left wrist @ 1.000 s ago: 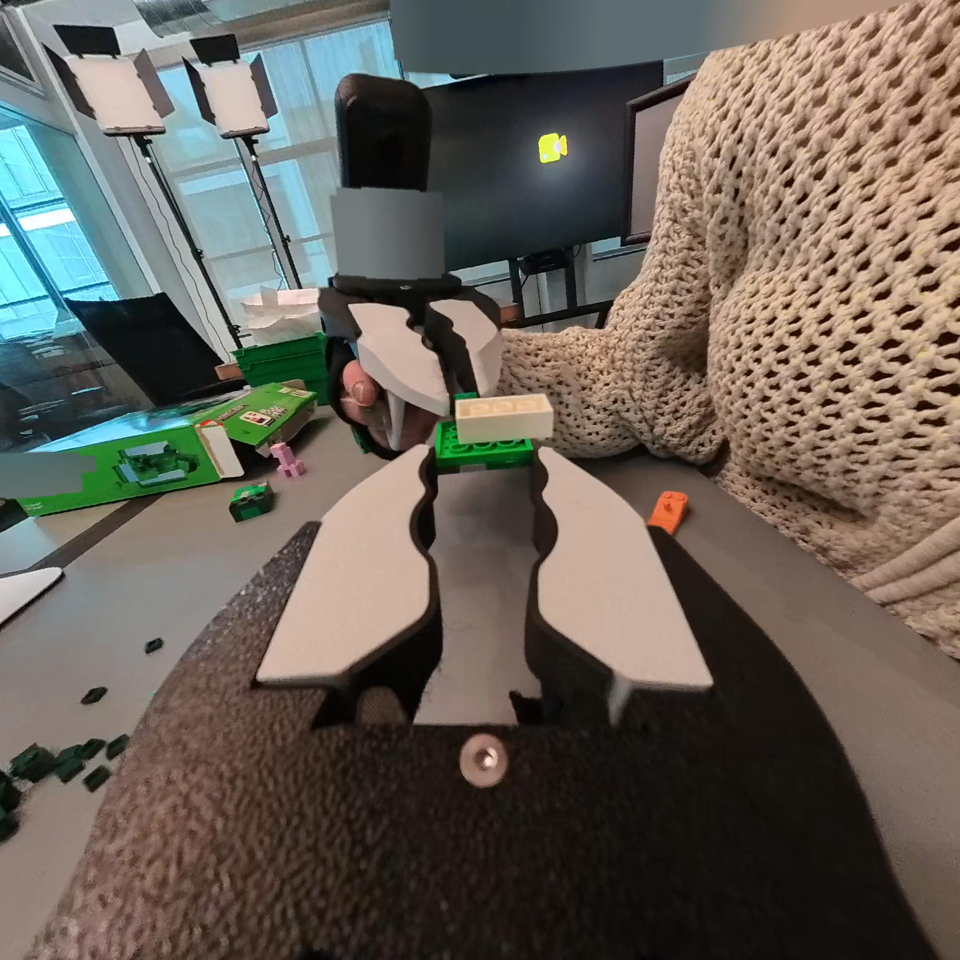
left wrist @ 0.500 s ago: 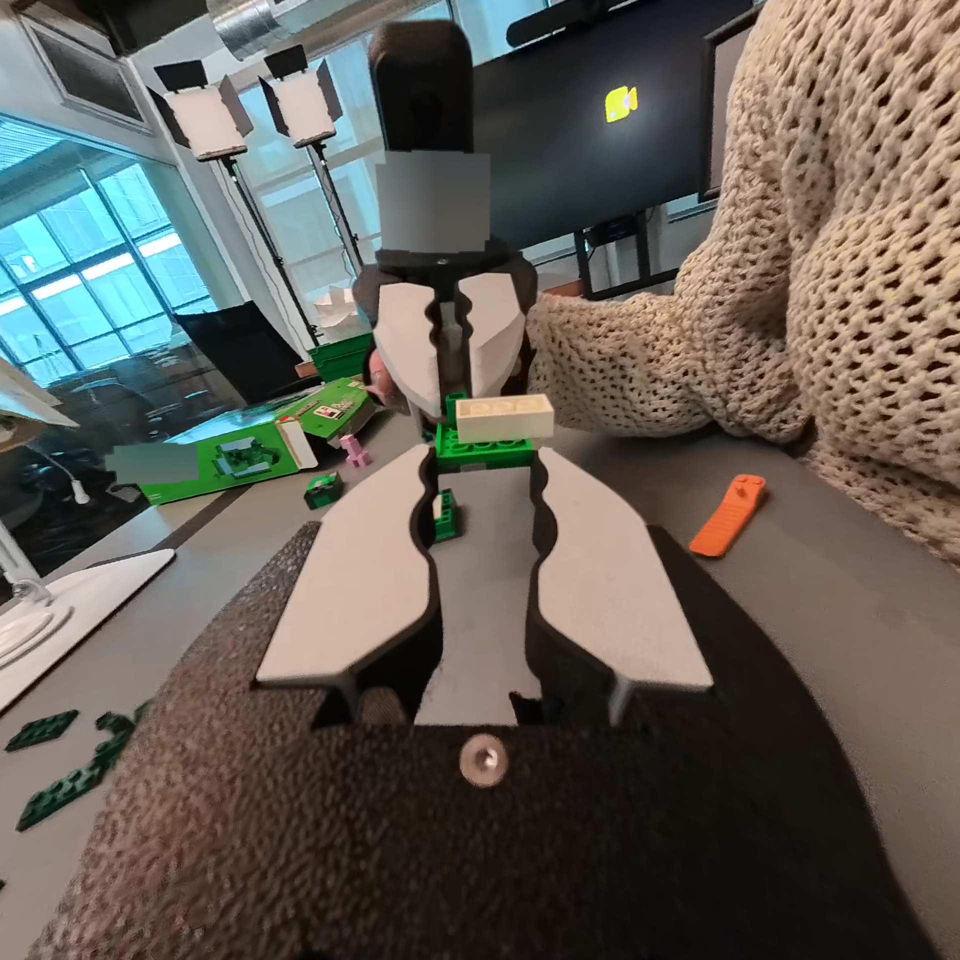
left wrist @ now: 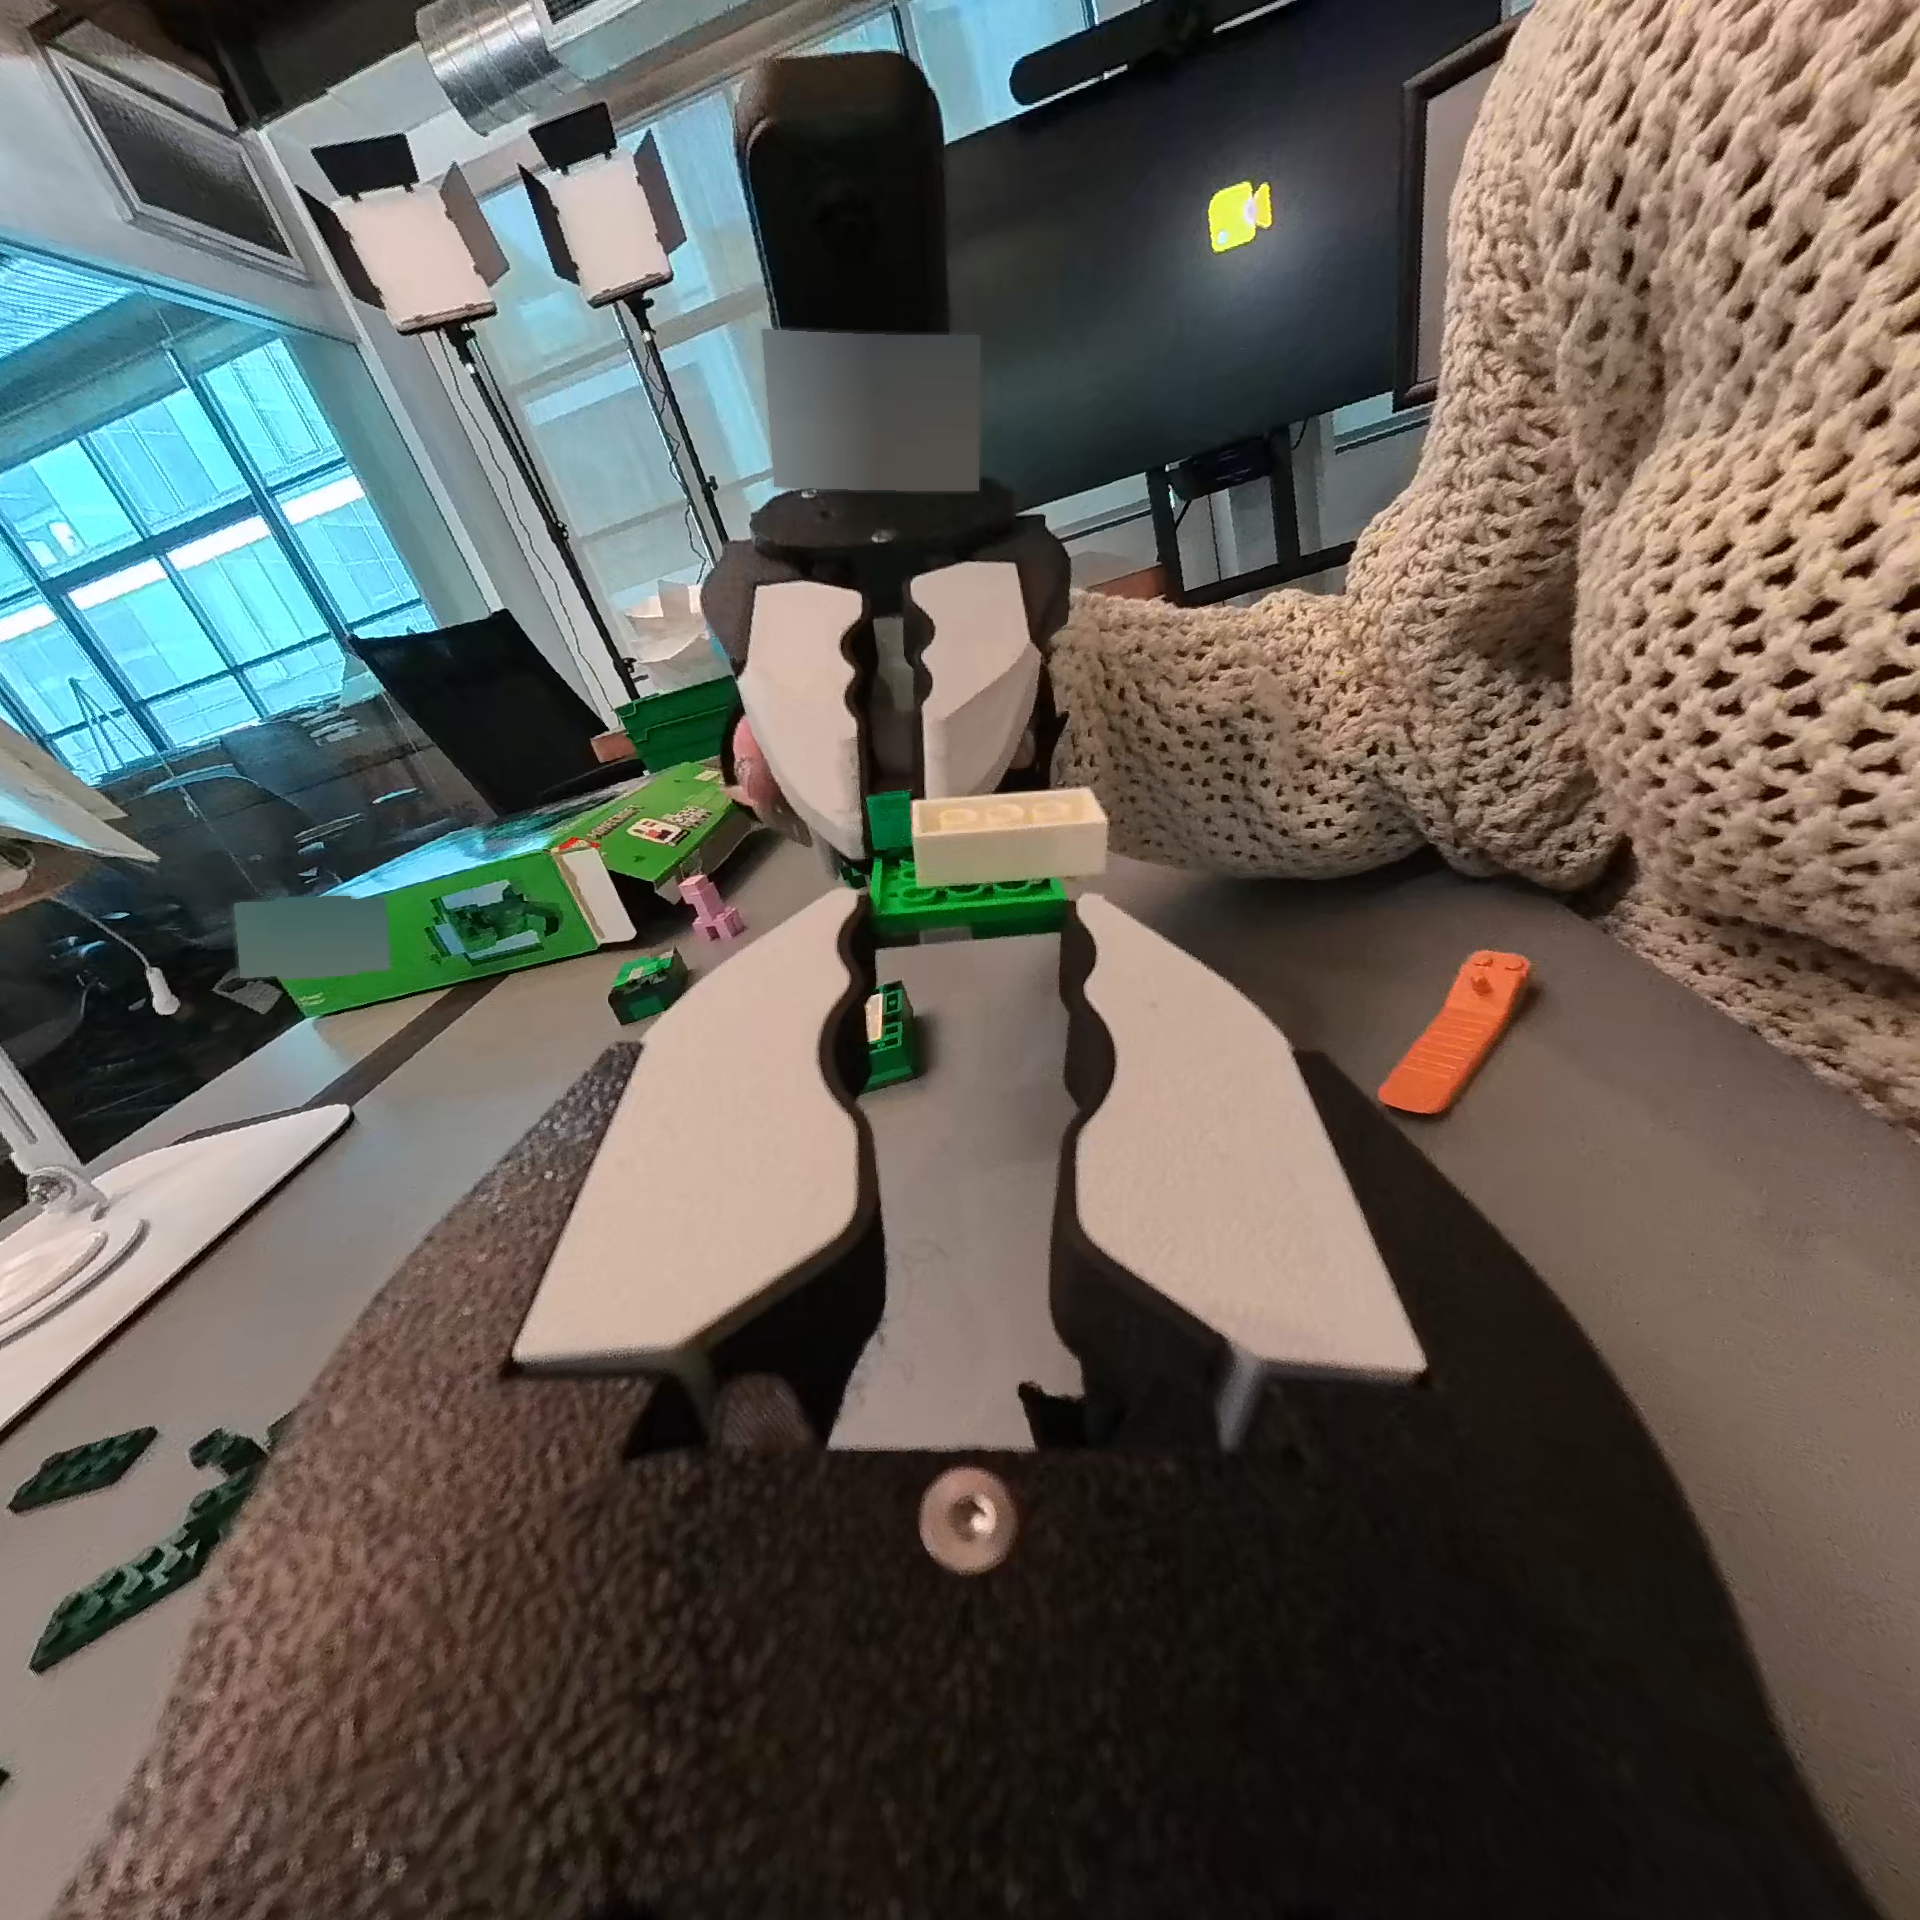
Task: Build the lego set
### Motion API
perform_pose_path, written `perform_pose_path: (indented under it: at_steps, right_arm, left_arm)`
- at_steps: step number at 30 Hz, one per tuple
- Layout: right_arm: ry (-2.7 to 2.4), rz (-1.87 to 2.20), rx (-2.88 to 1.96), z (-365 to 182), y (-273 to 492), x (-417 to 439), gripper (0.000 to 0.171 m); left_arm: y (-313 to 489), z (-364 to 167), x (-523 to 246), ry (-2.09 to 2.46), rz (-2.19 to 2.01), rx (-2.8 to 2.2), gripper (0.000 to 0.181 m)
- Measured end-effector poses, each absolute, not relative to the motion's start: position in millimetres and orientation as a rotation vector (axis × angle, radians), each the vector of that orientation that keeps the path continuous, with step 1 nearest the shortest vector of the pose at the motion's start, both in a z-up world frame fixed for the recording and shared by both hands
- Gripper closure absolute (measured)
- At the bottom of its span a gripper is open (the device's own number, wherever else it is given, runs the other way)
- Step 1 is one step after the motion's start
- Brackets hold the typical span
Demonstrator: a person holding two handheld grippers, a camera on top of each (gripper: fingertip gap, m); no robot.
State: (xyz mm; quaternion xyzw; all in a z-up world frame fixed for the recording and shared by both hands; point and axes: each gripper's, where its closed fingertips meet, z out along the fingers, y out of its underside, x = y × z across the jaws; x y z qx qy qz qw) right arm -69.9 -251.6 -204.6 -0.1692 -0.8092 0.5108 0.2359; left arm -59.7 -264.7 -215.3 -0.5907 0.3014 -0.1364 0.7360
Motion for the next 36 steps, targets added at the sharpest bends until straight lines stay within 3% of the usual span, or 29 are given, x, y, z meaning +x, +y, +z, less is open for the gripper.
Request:
perform_pose_path:
  at_steps: [29, 36]
  right_arm:
    - [-2.2, 1.409, -0.453, -202.2, -248.4, -68.9, 0.156]
    - [-2.21, 1.409, -0.458, -203.6, -247.1, -68.2, 0.163]
  left_arm:
    - [-263.9, -214.2, -61.8, 0.653, -0.311, -1.3, 0.147]
    - [-263.4, -214.2, -62.1, 0.654, -0.311, -1.303, 0.147]
